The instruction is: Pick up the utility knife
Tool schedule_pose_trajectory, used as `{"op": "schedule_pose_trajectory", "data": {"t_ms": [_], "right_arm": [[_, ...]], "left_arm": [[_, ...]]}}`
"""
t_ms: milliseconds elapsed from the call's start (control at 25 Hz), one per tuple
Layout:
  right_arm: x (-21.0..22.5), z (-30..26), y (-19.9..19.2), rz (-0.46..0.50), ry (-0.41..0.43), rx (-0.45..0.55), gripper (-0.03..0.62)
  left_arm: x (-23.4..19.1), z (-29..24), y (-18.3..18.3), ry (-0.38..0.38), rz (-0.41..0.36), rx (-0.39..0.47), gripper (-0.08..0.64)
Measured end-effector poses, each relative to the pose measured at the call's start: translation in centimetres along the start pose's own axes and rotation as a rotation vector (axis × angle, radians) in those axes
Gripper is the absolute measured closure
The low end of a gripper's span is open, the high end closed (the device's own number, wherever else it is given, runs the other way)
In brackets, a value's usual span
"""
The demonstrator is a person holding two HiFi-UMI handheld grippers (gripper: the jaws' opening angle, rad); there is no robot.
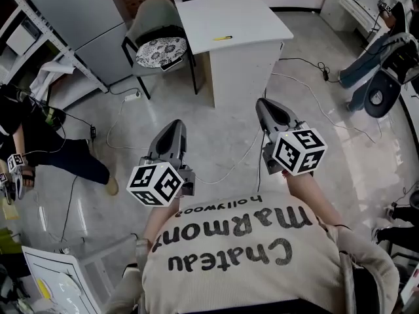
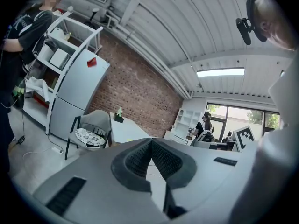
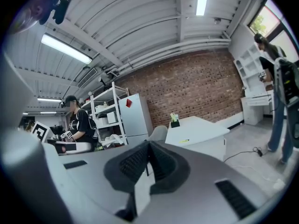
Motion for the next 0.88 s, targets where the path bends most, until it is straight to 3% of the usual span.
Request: {"op": "schedule_pose_trajectory", "data": {"t_ms": [320,560,880], "right_arm": [[-2.1,2.1,-1.7,-0.024,-0.017,-0.006,0.589],[-0.9,1.7,-3.2,-0.063,-0.006,-0.080,0.589],[-1.1,-1.9,-4.5,-0.036,0.054,-0.102,0.589]], "left_arm": [[-0.3,2.8,-1.8,-0.021,0.014,-0.027,0.560],[1.1,2.3,-3.0,-0.063,-0.013,-0.050,0.560],[-0.7,1.6,-3.5,-0.022,-0.022,-0.061,0.560]]}}
Point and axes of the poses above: the fingertips, and each gripper's own axes: z backward along the fingers, x to its right, y out of its top, the point moved 6 cm from there along z, backward along the fingers, and after that the axes turned 12 degrees about y, right-handed, at the moved point
